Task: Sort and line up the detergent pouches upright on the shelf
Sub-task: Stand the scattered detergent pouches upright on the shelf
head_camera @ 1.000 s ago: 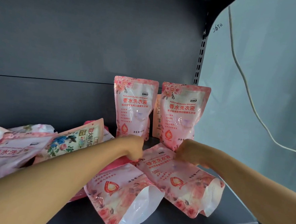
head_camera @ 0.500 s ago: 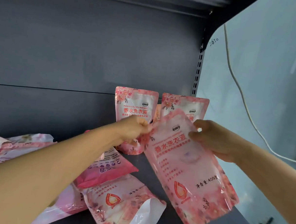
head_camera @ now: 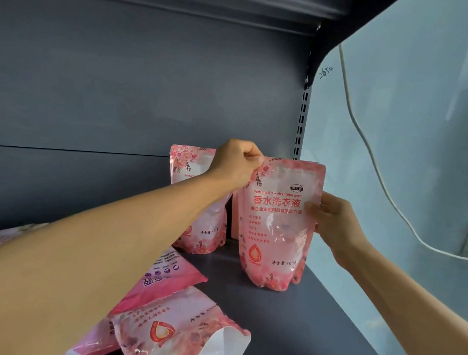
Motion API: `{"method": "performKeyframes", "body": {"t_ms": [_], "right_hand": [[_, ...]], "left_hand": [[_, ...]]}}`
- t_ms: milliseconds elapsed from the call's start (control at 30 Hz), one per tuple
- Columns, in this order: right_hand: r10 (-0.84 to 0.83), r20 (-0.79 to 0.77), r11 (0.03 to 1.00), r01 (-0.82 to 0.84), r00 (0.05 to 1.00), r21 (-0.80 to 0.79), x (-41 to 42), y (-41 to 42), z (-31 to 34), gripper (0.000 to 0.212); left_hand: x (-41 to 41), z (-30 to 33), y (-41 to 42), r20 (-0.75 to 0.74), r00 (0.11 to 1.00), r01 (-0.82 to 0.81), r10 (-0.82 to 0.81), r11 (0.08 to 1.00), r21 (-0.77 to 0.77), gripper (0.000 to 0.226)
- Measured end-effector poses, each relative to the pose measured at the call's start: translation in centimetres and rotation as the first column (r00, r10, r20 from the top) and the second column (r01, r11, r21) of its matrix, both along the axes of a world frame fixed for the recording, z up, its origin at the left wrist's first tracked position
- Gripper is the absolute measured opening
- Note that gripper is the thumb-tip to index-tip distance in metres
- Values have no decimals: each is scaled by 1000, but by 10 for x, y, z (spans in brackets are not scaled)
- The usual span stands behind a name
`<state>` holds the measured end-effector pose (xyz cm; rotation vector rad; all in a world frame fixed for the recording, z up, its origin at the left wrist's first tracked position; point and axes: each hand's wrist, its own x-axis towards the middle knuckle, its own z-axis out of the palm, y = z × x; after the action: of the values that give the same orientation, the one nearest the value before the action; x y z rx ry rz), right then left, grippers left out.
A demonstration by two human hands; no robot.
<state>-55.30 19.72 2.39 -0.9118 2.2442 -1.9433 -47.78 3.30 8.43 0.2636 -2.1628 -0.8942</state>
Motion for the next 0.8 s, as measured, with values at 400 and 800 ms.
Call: {"method": "performKeyframes", "body": {"t_ms": [400, 800], "right_hand": [[-61, -81, 986, 73, 995, 149, 2, 7, 5, 32], [60, -808, 968, 165, 586, 191, 67, -8, 13, 57]], "left_hand": [[8, -5, -5, 145, 989, -31, 29, 999, 17, 25], [95, -38, -44, 410, 874, -214, 262, 964, -161, 46]]}}
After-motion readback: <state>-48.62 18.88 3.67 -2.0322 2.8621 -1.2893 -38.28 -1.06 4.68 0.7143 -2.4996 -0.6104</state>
